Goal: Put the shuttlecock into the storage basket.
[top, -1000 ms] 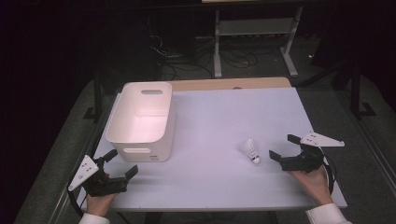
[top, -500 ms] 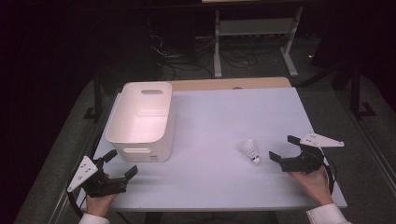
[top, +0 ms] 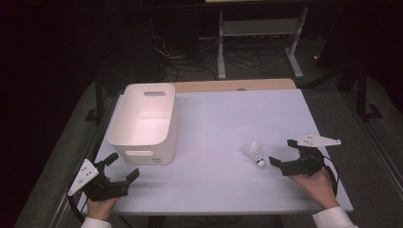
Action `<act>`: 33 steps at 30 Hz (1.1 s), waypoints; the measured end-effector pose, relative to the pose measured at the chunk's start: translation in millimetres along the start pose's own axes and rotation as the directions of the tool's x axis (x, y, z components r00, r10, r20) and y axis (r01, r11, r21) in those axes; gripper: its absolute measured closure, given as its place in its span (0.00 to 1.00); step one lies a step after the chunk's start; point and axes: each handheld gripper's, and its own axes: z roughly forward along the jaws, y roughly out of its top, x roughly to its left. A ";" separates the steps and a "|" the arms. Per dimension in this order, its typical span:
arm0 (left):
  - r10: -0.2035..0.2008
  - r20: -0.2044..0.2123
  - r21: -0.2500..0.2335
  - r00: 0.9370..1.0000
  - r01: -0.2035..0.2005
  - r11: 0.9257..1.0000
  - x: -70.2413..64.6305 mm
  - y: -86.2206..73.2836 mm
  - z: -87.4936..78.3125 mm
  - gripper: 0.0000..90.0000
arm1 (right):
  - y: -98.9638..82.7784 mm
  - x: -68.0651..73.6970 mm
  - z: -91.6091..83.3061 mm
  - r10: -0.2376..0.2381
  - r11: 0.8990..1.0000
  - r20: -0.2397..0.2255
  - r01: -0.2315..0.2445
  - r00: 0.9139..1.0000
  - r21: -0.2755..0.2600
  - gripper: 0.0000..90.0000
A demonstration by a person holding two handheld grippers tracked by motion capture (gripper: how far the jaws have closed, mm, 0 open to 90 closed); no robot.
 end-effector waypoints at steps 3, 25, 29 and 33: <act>0.002 0.002 -0.001 1.000 -0.002 1.000 0.2 0.1 0.0 0.00 | 3.5 -0.2 -0.1 -0.013 1.000 0.003 0.013 1.000 0.001 0.00; -0.008 0.001 -0.006 1.000 0.008 1.000 -1.3 -0.1 0.5 0.00 | 29.7 12.7 26.9 -0.086 0.978 -0.081 0.100 0.993 0.181 0.00; -0.012 0.001 -0.007 1.000 0.012 1.000 -1.2 -0.2 0.5 0.00 | 31.3 18.0 35.0 -0.091 0.971 -0.089 0.108 0.992 0.213 0.00; -0.013 0.002 -0.009 1.000 0.013 1.000 -1.1 -0.2 0.4 0.00 | 31.9 20.5 40.1 -0.093 0.963 -0.092 0.113 0.991 0.243 0.00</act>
